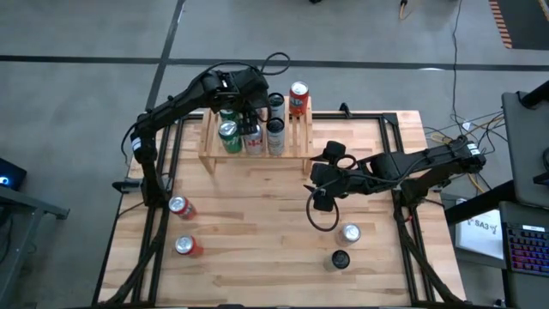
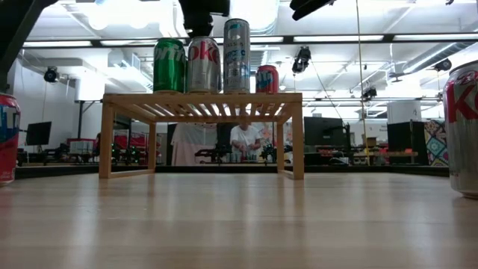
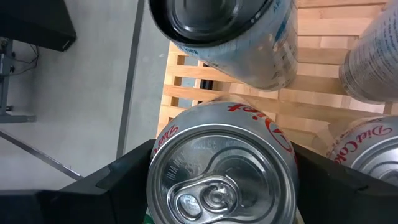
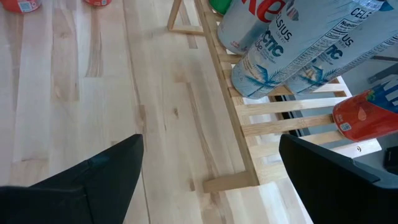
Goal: Place canned beverage on shelf
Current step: Put the white soda can on the shelf
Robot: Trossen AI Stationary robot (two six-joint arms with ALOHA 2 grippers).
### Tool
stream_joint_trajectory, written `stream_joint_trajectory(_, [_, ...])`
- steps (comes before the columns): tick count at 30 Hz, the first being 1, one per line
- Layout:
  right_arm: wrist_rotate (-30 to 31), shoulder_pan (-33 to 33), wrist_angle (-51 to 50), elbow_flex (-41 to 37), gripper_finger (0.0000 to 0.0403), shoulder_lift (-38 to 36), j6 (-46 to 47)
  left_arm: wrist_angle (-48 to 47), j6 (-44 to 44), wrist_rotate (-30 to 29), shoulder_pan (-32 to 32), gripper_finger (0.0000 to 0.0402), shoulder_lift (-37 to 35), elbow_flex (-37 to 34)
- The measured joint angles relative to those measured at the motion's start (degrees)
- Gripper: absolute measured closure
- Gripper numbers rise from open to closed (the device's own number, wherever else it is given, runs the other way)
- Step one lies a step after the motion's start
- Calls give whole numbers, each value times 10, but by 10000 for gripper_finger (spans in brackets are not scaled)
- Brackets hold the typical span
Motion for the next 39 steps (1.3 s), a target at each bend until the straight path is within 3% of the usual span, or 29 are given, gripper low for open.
stream_joint_trajectory(12, [0, 0, 0, 0, 39, 0, 0, 9, 46, -11, 0, 109, -1, 11])
stream_joint_trajectory(39, [0, 0, 0, 0, 39, 0, 0, 2, 46, 2, 0, 109, -1, 11])
